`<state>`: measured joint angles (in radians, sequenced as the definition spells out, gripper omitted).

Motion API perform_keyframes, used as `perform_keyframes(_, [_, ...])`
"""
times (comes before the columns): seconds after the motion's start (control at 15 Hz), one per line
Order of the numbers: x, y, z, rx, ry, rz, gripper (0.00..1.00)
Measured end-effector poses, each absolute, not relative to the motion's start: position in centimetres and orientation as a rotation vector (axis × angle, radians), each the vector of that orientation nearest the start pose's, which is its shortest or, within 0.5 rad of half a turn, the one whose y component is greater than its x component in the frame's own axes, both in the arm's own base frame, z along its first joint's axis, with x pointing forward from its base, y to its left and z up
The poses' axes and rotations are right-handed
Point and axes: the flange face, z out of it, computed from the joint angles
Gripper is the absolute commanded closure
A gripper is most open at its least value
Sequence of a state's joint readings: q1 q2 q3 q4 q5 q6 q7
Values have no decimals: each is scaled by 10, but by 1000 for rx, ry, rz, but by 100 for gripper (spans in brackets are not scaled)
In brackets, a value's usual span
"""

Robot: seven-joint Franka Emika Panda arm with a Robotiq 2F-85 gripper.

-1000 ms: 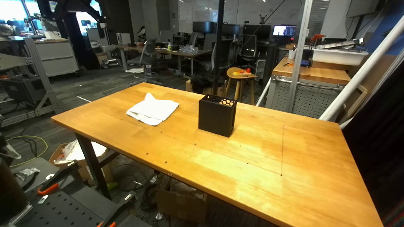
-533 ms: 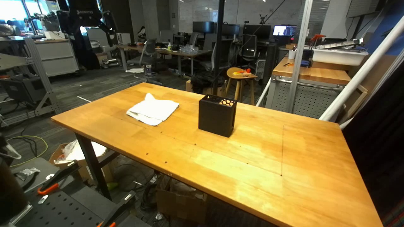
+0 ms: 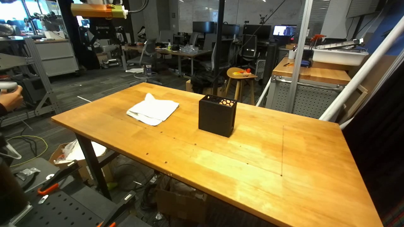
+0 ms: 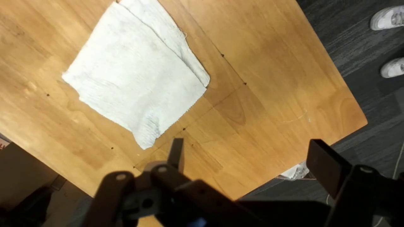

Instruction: Put the towel in the box

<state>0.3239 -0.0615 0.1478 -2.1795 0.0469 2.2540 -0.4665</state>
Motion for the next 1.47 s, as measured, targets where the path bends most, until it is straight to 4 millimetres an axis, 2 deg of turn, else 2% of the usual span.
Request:
perform_keyframes(0.33, [535, 250, 407, -2753, -1466, -196, 0])
perform_keyframes(0.73, [592, 219, 364, -2735, -1564, -141, 0])
perform_keyframes(1.07, [618, 193, 310, -2703, -1609, -81, 0])
perform_keyframes(1.47, [636, 180, 232, -2673, -1639, -22, 0])
